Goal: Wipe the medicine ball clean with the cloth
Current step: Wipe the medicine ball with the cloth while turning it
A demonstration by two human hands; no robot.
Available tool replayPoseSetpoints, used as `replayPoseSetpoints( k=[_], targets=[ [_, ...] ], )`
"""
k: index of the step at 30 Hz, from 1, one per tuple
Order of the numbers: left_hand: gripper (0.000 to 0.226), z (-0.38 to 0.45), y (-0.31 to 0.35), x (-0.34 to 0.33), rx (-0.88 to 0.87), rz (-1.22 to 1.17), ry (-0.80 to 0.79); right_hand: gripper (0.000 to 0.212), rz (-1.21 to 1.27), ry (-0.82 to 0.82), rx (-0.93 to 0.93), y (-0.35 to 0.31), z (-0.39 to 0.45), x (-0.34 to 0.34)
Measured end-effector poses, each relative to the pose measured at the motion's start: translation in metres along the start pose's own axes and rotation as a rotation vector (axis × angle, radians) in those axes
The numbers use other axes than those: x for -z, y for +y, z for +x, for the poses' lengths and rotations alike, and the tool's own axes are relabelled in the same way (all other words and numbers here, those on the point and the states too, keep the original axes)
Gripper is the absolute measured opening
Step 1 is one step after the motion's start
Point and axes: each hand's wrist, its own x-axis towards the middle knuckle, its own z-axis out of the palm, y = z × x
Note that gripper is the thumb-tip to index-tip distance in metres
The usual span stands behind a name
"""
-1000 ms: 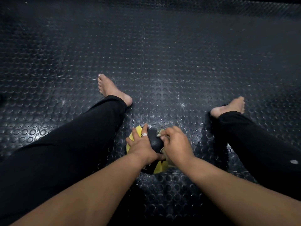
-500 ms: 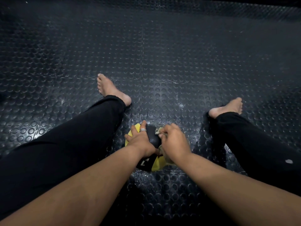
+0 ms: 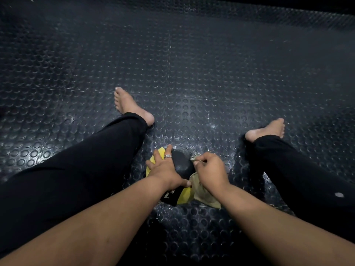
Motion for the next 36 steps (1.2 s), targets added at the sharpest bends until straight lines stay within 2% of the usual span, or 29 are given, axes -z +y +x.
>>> replayPoseSetpoints(
  k=[5,12,19,27,31,36],
  targets=[
    [0.136,-0.003,0.006,-0.004,0.005,0.054,0.018,0.009,0.001,0.017,-0.125,-0.002,0.021,0.010],
    [0.133,0.002,0.003,-0.005,0.012,0.043,0.021,0.011,-0.020,0.010,0.041,-0.008,0.001,-0.002],
    [0.136,0.002,0.008,-0.005,0.001,0.042,0.020,0.011,0.066,0.010,-0.088,-0.009,0.022,0.006],
    [0.136,-0.001,0.006,-0.007,-0.002,0.048,0.014,0.011,0.029,0.003,-0.138,-0.002,0.027,0.006],
    [0.137,0.000,0.004,-0.006,-0.007,0.028,0.014,0.012,-0.003,-0.006,-0.101,-0.005,0.024,0.005],
    [0.135,0.000,-0.002,-0.006,-0.015,0.027,0.022,0.006,-0.044,0.005,0.040,-0.007,0.000,-0.006]
  ],
)
